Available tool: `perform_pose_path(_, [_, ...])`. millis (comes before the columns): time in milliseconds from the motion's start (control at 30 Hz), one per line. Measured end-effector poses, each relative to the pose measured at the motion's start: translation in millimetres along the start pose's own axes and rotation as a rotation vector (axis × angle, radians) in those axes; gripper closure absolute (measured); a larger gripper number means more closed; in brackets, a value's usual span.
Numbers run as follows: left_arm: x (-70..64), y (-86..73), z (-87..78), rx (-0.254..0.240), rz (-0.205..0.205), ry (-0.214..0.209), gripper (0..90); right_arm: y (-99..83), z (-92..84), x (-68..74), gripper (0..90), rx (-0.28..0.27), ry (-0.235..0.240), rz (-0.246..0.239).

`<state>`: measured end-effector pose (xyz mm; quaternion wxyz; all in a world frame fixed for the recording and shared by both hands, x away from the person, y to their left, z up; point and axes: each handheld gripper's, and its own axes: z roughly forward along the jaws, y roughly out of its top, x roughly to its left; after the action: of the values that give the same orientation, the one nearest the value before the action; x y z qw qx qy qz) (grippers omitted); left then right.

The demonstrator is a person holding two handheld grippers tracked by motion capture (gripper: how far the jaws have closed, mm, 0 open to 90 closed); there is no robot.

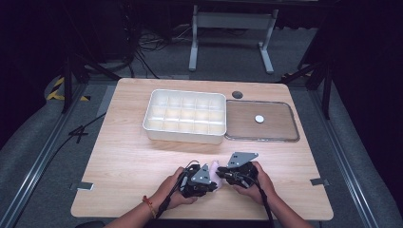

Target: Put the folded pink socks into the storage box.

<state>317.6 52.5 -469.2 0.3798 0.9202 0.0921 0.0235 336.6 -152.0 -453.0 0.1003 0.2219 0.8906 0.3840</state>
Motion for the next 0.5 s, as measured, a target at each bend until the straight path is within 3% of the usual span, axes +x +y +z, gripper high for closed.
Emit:
perform_pose_path(67, [0.0, 1.5, -1.9, 0.001, 0.009, -0.016, 76.2, 1.6, -2.1, -3.1, 63.0, -0.018, -0.007, 0.030])
perform_pose_path(167, [-1.1, 3.2, -5.1, 0.002, 0.025, -0.023, 64.9, -0.8, 5.3, -7.6, 51.3, 0.016, 0.011, 0.077])
perform_pose_path(200, [-1.8, 4.7, -9.5, -0.009, 0.032, -0.030, 64.9, -0.8, 5.3, -7.6, 51.3, 0.016, 0.011, 0.077])
perform_pose_path(233, [-2.1, 6.0, -14.8, -0.020, 0.030, -0.031, 56.2, -2.2, 9.5, -10.5, 45.5, 0.024, 0.030, 0.112])
perform_pose_path(300, [-2.3, 8.6, -34.5, -0.065, 0.030, -0.015, 50.5, -2.3, 11.4, -12.2, 41.7, 0.030, 0.028, 0.126])
perform_pose_path(333, [-2.3, 8.6, -34.5, -0.065, 0.030, -0.015, 46.5, -2.9, 12.4, -13.1, 40.7, 0.034, 0.033, 0.137])
perform_pose_path(367, [-1.5, 8.7, -42.9, -0.069, 0.028, 0.008, 43.3, -3.9, 13.6, -14.7, 40.1, 0.040, 0.038, 0.141])
perform_pose_path(400, [2.0, 6.3, -55.8, -0.061, 0.020, 0.071, 39.6, -5.5, 15.1, -16.5, 39.1, 0.041, 0.051, 0.153])
perform_pose_path(500, [6.4, -6.8, -66.2, 0.025, 0.027, 0.192, 34.2, -8.1, 18.1, -21.0, 39.5, 0.046, 0.085, 0.183])
